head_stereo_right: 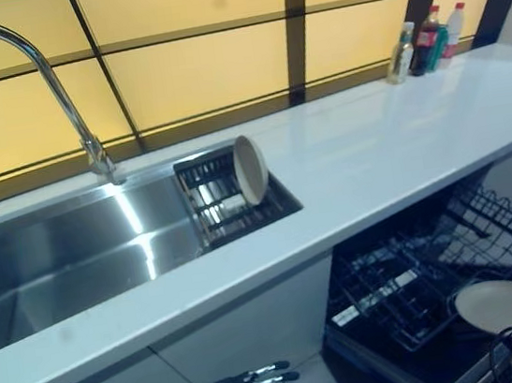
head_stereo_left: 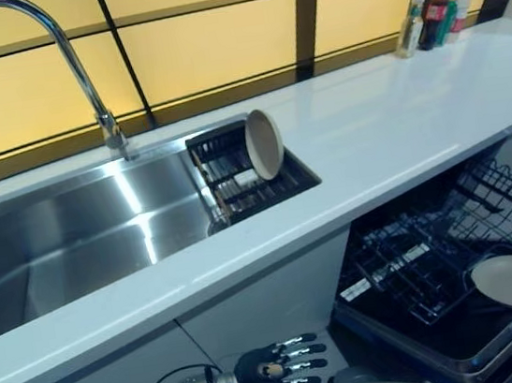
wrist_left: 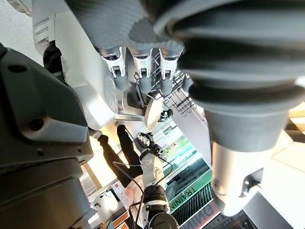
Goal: Pick up plates and place into dishwasher.
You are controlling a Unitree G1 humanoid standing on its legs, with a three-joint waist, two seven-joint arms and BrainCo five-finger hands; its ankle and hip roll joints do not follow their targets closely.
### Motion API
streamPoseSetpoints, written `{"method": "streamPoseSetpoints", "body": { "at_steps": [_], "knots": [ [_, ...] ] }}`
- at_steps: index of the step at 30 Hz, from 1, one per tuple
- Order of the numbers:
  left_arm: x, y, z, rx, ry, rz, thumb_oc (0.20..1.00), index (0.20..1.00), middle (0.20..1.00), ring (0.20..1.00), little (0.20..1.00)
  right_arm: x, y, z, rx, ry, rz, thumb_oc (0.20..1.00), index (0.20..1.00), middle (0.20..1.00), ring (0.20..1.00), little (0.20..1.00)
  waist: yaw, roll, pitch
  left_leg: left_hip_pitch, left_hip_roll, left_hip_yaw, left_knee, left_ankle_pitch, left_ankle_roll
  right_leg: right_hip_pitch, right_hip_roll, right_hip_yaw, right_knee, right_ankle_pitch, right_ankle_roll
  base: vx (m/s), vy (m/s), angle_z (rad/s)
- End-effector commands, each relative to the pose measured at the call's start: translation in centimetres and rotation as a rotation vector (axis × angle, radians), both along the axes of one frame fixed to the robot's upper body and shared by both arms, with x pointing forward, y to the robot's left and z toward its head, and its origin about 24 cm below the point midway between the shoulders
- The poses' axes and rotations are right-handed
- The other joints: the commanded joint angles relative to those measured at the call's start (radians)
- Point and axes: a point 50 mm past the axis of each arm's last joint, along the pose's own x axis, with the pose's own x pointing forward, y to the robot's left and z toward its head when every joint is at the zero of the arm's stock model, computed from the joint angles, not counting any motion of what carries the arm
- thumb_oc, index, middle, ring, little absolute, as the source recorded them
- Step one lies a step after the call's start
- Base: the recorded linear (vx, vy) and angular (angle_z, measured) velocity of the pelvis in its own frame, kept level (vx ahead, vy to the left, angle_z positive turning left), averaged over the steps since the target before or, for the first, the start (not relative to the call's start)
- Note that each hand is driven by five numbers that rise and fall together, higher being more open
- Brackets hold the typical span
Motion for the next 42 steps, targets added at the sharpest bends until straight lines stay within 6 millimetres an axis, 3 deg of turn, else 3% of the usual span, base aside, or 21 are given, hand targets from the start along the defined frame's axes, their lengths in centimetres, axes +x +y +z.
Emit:
{"method": "streamPoseSetpoints", "body": {
  "at_steps": [1,10,13,14,15,16,22,31,42],
  "knots": [
    [1.1,-0.6,1.4,-0.109,-0.063,0.053,1.000,1.000,1.000,1.000,1.000,0.2,-1.9,2.7,-0.165,-0.089,-0.062,0.200,0.200,0.200,0.200,0.200,-0.020,0.028,-0.002,0.147,-0.001,0.027,-0.031,-0.182,0.055,-0.136,0.013,0.016,0.022,0.110,0.085,-0.03,0.029,-0.09],
    [1.1,-0.6,1.2,-0.111,-0.066,0.067,1.000,1.000,1.000,1.000,1.000,-0.5,-2.1,3.1,-0.209,-0.117,-0.069,0.200,0.200,0.200,0.200,0.200,-0.035,0.027,-0.003,0.140,-0.008,0.032,-0.031,-0.183,0.059,-0.146,0.015,0.027,0.028,0.111,0.085,-0.01,0.013,-0.06],
    [1.0,-0.6,1.2,-0.115,-0.065,0.061,1.000,1.000,1.000,1.000,1.000,-0.2,-1.8,2.8,-0.204,-0.090,0.007,0.200,0.200,0.200,0.200,0.200,-0.036,0.027,-0.003,0.140,-0.012,0.032,-0.033,-0.185,0.060,-0.154,0.013,0.028,0.032,0.117,0.087,0.00,0.003,0.04],
    [1.0,-0.7,1.2,-0.115,-0.065,0.059,1.000,1.000,1.000,1.000,1.000,0.2,-1.7,2.7,-0.194,-0.084,0.031,0.404,0.404,0.404,0.404,0.404,-0.035,0.027,-0.001,0.139,-0.013,0.031,-0.032,-0.184,0.059,-0.156,0.013,0.030,0.033,0.117,0.087,0.00,0.000,0.00],
    [0.9,-0.7,1.1,-0.115,-0.065,0.058,1.000,1.000,1.000,1.000,1.000,0.4,-1.5,2.7,-0.196,-0.081,0.044,0.928,0.928,0.928,0.928,0.928,-0.035,0.027,0.001,0.139,-0.013,0.031,-0.033,-0.182,0.059,-0.158,0.013,0.030,0.034,0.115,0.085,0.00,0.000,0.00],
    [0.8,-0.7,1.1,-0.115,-0.066,0.058,1.000,1.000,1.000,1.000,1.000,0.7,-1.4,2.7,-0.203,-0.079,0.054,1.000,1.000,1.000,1.000,1.000,-0.034,0.027,0.003,0.138,-0.013,0.032,-0.030,-0.182,0.059,-0.161,0.013,0.030,0.038,0.113,0.084,0.00,0.000,0.00],
    [1.4,-0.5,1.5,-0.116,-0.076,0.045,1.000,1.000,1.000,1.000,1.000,1.3,-1.0,2.5,-0.184,-0.070,0.062,1.000,1.000,1.000,1.000,1.000,-0.016,0.026,0.019,0.118,-0.007,0.023,-0.010,-0.179,0.059,-0.163,0.017,0.024,0.045,0.100,0.076,0.00,-0.047,0.02],
    [1.2,0.0,1.6,-0.095,-0.057,0.028,1.000,1.000,1.000,1.000,1.000,0.1,-1.9,2.6,-0.181,-0.022,-0.075,1.000,1.000,1.000,1.000,1.000,0.028,0.028,0.030,0.109,0.011,-0.006,-0.007,-0.169,0.048,-0.127,0.033,-0.001,0.031,0.064,0.059,0.04,-0.077,0.09],
    [0.7,0.2,1.4,-0.078,-0.036,0.008,1.000,1.000,1.000,1.000,1.000,-0.2,-1.6,1.9,-0.144,0.050,-0.034,1.000,1.000,1.000,1.000,1.000,0.045,0.025,0.030,0.111,0.031,-0.021,-0.010,-0.161,0.031,-0.109,0.044,-0.017,0.020,0.060,0.057,0.04,-0.064,0.08]
  ]
}}
